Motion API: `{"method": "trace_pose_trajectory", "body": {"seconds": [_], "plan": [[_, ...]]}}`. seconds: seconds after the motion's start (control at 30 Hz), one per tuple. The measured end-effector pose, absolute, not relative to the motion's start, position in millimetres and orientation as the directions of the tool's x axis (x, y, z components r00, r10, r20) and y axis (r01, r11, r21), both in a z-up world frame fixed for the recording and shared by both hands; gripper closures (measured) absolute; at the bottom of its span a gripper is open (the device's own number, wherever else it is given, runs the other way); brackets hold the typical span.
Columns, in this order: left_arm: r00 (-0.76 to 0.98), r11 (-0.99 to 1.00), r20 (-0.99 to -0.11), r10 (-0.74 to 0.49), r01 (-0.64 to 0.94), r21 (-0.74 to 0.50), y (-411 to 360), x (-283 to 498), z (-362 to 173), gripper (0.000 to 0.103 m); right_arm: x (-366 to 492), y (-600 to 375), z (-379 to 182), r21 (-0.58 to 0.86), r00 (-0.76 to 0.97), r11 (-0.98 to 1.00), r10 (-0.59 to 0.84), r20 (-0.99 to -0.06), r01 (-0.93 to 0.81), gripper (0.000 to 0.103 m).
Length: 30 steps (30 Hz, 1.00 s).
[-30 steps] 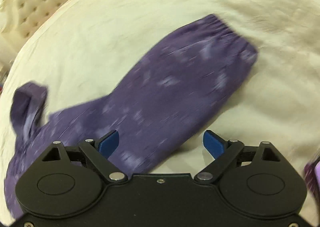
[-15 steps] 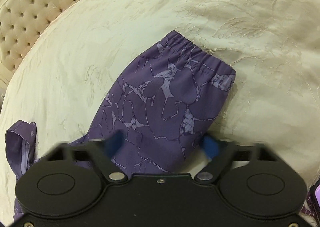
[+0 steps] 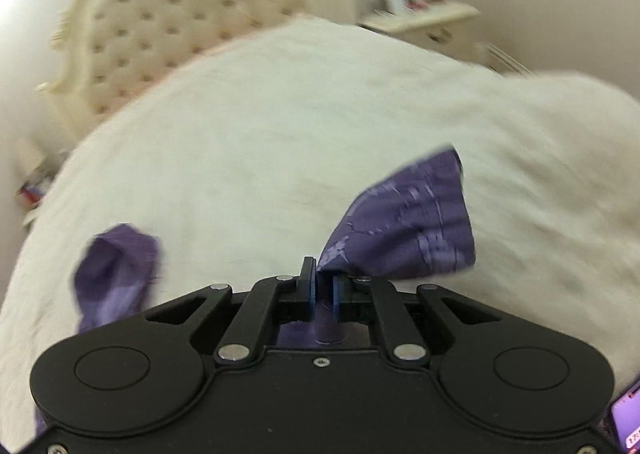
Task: Fold large clothes
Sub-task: 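Grasp the other sleeve cuff with the right gripper and lift it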
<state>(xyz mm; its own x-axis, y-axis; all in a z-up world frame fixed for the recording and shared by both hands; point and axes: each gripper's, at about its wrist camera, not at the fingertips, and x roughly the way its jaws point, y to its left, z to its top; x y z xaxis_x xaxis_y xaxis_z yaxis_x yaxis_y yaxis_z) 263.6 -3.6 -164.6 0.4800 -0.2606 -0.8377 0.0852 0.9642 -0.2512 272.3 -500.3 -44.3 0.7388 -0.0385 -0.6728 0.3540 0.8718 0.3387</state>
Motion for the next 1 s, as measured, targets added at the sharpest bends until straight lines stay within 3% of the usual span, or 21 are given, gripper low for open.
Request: {"method": "trace_pose_trajectory", "body": {"seconds": [0.27, 0.5, 0.83, 1.0], "plan": [[0.499, 0.959, -0.826, -0.262, 0.042, -0.279, 51.0, 260.2, -162.2, 0.009, 281.9, -380.3, 14.6, 0.361, 0.814, 0.927, 0.126, -0.567, 0.108, 0.089], [0.513, 0.964, -0.825, -0.236, 0.015, -0.266, 103.0, 259.3, -160.1, 0.009, 285.7, -267.5, 13.6, 0.362, 0.784, 0.924, 0.313, -0.536, -0.122, 0.089], [0.518, 0.969, -0.831, -0.205, -0.015, -0.248, 152.7, 261.5, -163.7, 0.009, 302.3, -152.5, -75.3, 0.388, 0.623, 0.896, 0.432, -0.652, -0.215, 0.088], [0.508, 0.961, -0.831, -0.228, -0.021, -0.276, 166.7, 263.8, -167.3, 0.009, 295.5, -111.2, -114.7, 0.337, 0.561, 0.915, 0.403, -0.723, -0.223, 0.078]]}}
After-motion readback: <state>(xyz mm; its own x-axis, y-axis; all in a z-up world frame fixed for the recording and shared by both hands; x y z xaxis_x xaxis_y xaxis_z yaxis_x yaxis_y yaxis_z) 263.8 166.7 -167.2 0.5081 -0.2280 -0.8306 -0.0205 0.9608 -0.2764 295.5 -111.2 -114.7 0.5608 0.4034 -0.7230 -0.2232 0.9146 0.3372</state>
